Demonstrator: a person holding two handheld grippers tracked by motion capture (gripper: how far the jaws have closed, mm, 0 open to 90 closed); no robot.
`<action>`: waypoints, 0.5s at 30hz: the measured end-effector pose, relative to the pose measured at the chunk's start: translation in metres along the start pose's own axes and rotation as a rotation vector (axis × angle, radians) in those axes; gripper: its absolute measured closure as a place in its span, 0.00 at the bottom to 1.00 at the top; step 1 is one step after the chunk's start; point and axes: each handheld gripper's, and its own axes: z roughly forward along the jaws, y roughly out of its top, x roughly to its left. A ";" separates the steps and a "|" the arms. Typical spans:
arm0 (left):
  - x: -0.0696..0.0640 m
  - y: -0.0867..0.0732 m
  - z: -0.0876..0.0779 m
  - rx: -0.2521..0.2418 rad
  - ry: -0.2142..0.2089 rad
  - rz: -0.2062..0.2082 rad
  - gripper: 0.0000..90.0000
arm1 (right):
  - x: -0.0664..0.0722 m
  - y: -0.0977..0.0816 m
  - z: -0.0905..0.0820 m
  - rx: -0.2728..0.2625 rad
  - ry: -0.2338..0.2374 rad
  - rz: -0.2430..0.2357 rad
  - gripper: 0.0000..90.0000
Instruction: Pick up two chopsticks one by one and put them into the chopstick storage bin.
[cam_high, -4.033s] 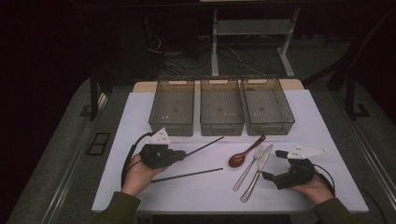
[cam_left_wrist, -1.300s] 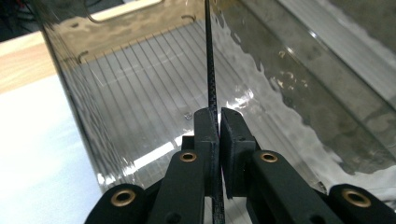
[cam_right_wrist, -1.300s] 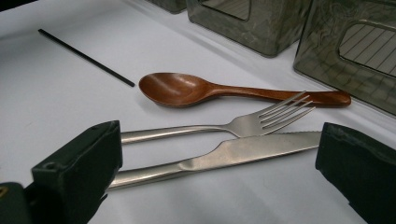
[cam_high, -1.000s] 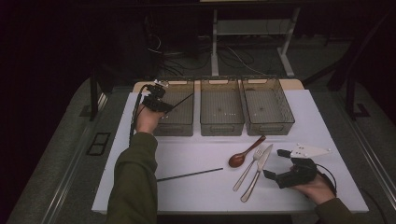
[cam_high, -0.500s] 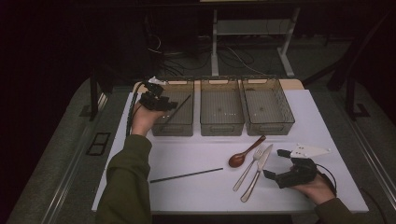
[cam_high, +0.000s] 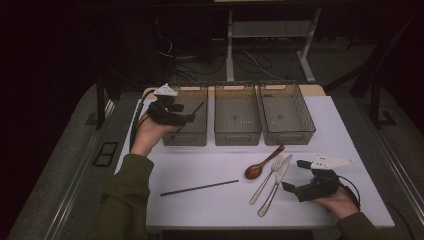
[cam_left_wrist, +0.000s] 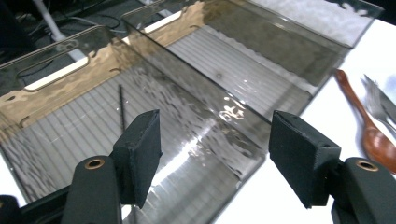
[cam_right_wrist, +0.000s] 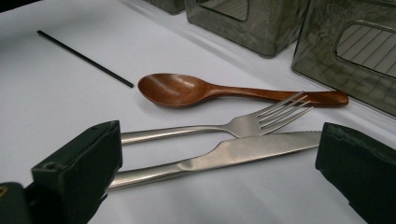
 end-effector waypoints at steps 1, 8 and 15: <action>-0.002 -0.001 -0.002 -0.003 -0.006 0.005 0.36 | 0.000 0.000 0.000 0.000 0.000 0.000 0.00; -0.024 -0.012 -0.015 -0.024 -0.033 0.037 0.34 | 0.000 0.000 0.000 0.000 -0.001 0.000 0.00; -0.041 -0.032 -0.020 -0.041 -0.075 0.056 0.32 | 0.000 0.000 0.000 0.000 -0.002 -0.004 0.00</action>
